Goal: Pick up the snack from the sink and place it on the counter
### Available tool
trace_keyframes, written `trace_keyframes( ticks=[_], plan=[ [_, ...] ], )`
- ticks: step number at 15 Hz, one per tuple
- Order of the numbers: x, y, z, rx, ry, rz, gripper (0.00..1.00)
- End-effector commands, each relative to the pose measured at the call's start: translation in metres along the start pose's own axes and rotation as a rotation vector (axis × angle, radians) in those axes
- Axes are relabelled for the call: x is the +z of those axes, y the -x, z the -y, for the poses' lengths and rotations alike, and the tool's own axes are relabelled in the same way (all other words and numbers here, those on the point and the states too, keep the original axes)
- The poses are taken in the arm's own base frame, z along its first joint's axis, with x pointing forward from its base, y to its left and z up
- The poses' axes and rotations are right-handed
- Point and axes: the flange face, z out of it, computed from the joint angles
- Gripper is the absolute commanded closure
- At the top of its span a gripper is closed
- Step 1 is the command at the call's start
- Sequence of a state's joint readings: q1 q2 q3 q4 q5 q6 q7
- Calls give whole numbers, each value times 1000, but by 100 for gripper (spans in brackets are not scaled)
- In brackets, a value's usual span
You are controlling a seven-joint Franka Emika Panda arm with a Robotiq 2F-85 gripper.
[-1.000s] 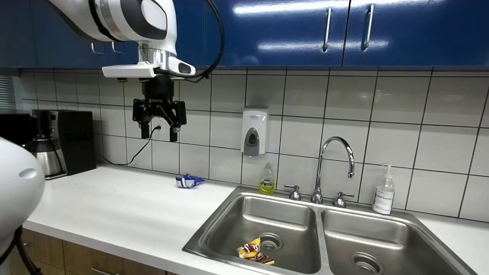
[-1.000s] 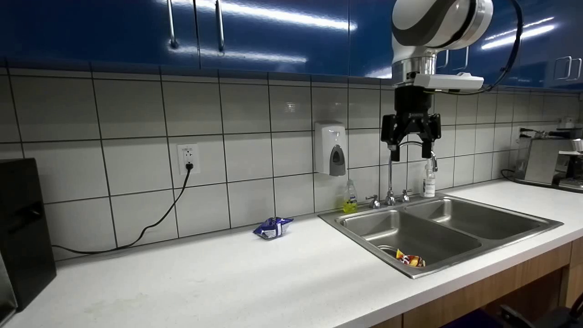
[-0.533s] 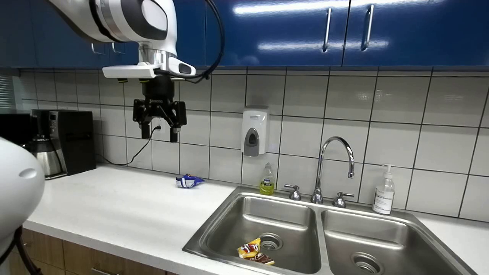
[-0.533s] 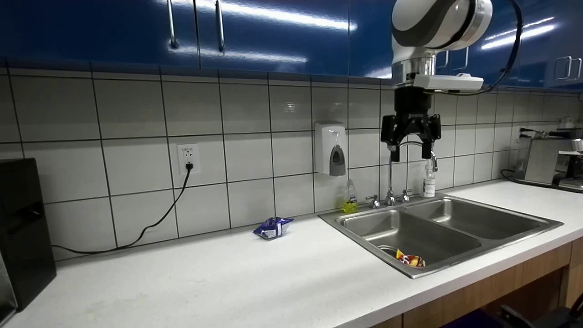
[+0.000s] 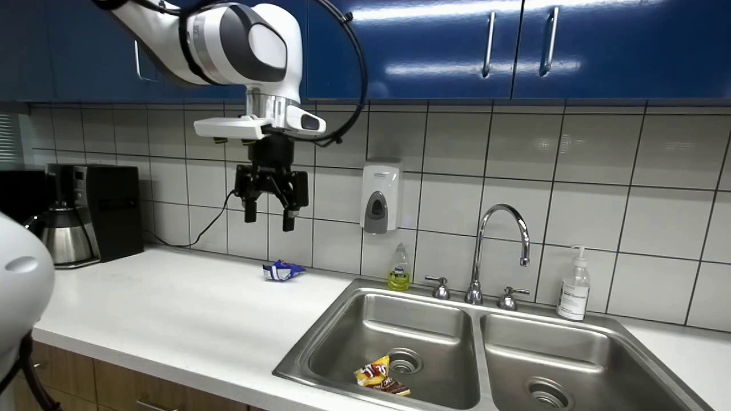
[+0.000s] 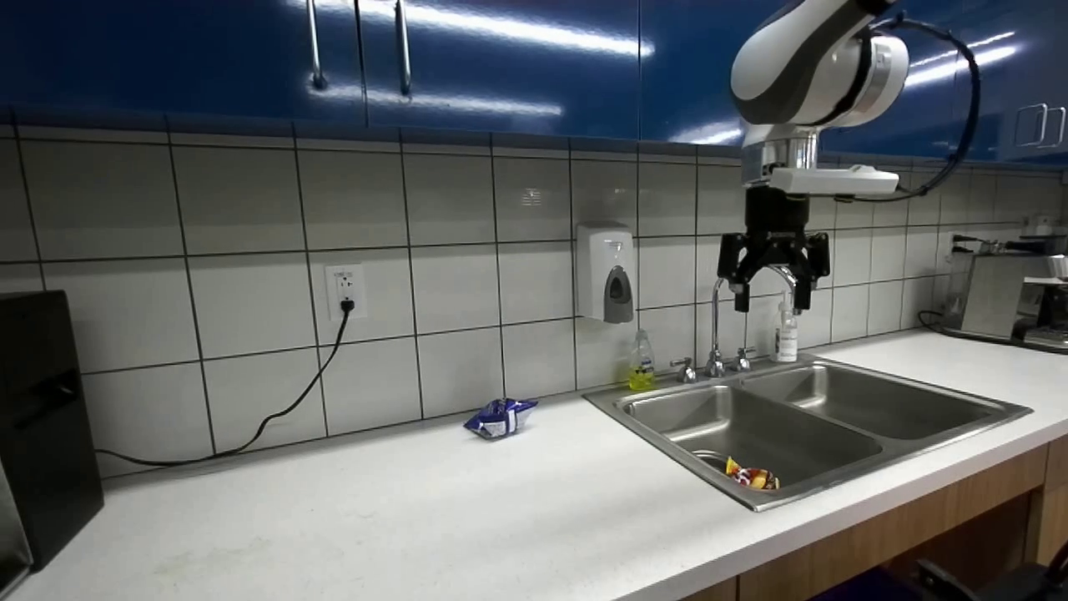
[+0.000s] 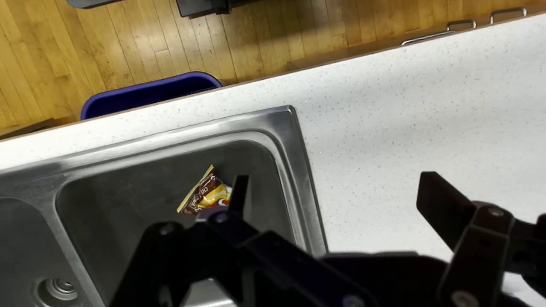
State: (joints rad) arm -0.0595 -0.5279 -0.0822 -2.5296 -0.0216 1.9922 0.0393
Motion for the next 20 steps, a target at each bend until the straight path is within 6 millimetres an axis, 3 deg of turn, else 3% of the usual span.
trace_keyframes(
  ticks=[1, 6, 16, 20],
  plan=[
    [15, -24, -35, 78, 7, -12, 0],
    [50, -56, -70, 135, 18, -8, 0],
    [150, -133, -107, 122, 82, 43, 0],
    [185, -151, -117, 83, 100, 69, 0]
  ],
)
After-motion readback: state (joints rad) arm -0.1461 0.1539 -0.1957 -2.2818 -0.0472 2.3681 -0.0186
